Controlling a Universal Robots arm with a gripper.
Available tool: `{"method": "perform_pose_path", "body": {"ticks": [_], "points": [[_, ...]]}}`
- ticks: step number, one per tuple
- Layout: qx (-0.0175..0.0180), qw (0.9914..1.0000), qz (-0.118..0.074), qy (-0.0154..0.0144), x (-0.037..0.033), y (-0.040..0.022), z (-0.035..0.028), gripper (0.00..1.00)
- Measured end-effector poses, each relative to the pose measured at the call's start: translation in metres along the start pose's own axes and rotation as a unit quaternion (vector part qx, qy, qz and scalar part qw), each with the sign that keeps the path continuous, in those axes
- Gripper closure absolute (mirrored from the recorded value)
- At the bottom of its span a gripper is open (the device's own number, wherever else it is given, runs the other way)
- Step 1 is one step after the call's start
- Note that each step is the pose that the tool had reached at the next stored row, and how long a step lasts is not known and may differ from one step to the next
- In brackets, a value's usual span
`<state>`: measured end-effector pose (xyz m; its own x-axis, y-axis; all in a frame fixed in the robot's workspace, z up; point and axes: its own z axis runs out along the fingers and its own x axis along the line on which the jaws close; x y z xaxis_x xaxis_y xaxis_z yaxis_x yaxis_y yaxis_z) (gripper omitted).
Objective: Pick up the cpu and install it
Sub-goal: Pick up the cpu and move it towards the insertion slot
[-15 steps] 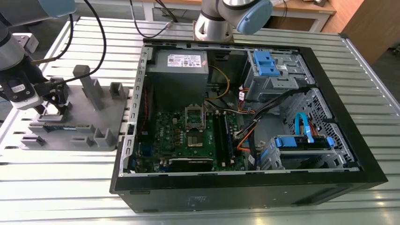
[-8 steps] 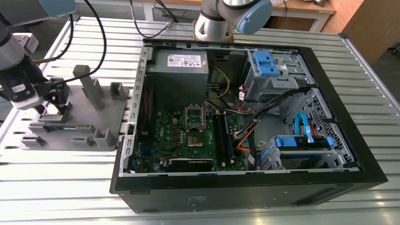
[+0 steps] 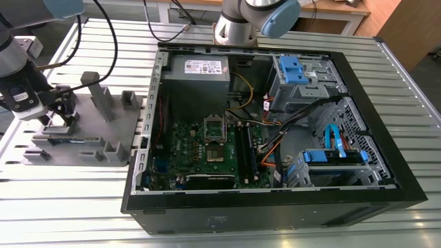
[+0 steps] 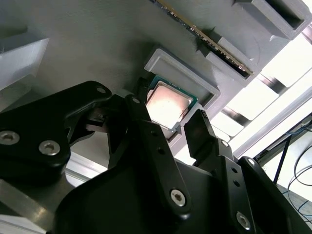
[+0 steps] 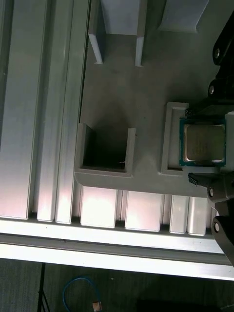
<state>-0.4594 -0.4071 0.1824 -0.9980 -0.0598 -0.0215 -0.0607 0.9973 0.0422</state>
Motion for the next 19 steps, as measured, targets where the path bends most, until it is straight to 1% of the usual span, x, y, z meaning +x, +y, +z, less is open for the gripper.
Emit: {"method": "perform_pose_path", "body": {"ticks": [12, 19], "points": [[0.0000, 1.00000, 0.000, 0.0000, -0.0001, 0.0006, -0.0010, 0.43], [0.0000, 1.00000, 0.000, 0.0000, -0.0020, 0.0004, -0.0009, 0.43]]}}
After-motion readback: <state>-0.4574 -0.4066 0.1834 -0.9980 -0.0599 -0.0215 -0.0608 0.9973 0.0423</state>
